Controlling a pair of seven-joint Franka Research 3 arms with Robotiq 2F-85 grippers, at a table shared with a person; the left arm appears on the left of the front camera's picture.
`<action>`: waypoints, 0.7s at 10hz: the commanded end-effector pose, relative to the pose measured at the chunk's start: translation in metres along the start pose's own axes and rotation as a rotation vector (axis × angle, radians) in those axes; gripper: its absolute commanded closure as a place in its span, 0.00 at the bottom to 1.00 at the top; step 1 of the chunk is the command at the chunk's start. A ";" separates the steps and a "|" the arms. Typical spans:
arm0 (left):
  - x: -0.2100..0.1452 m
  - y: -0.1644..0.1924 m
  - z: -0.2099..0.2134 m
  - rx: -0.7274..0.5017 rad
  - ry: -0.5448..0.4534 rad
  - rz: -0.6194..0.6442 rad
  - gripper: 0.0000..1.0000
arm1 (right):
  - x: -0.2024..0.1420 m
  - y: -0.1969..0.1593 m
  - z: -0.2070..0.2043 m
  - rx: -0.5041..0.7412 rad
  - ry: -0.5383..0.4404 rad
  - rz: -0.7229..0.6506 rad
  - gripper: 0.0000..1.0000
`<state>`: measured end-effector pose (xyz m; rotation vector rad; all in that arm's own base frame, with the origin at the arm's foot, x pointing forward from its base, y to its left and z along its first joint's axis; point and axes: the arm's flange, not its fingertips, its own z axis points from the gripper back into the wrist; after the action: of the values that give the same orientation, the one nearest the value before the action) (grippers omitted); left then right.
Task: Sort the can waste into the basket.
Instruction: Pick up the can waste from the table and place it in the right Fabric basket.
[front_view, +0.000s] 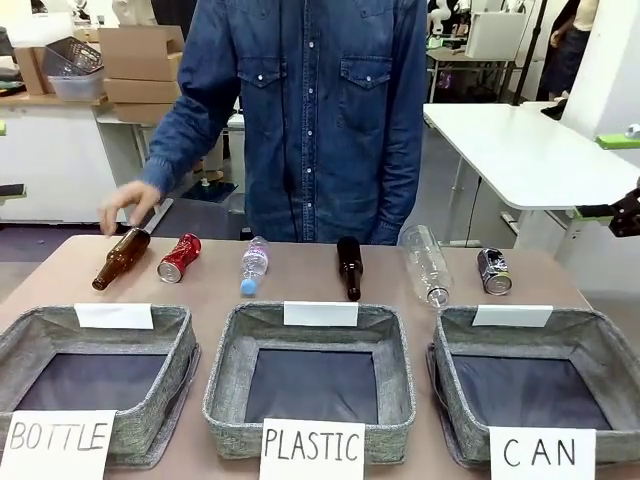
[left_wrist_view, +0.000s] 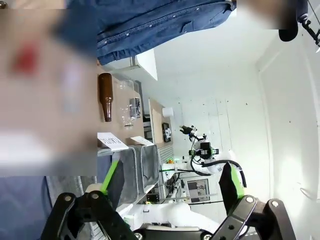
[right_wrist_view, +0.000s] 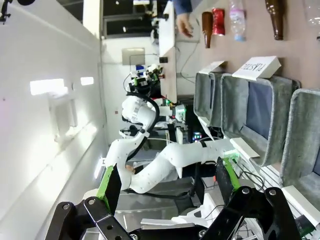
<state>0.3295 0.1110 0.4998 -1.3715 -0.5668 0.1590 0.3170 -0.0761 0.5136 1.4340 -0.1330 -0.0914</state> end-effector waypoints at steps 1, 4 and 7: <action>0.002 -0.001 0.001 0.004 0.011 -0.030 0.00 | 0.004 0.001 0.001 0.018 -0.004 0.016 0.00; 0.002 -0.001 0.001 0.004 0.011 -0.030 0.00 | 0.004 0.001 0.001 0.018 -0.004 0.016 0.00; 0.032 -0.001 -0.018 0.122 0.100 0.016 0.00 | 0.004 0.001 0.001 0.018 -0.004 0.016 0.00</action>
<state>0.3456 0.1043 0.5011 -1.2971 -0.5158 0.1532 0.3171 -0.0768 0.5123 1.4329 -0.1288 -0.1002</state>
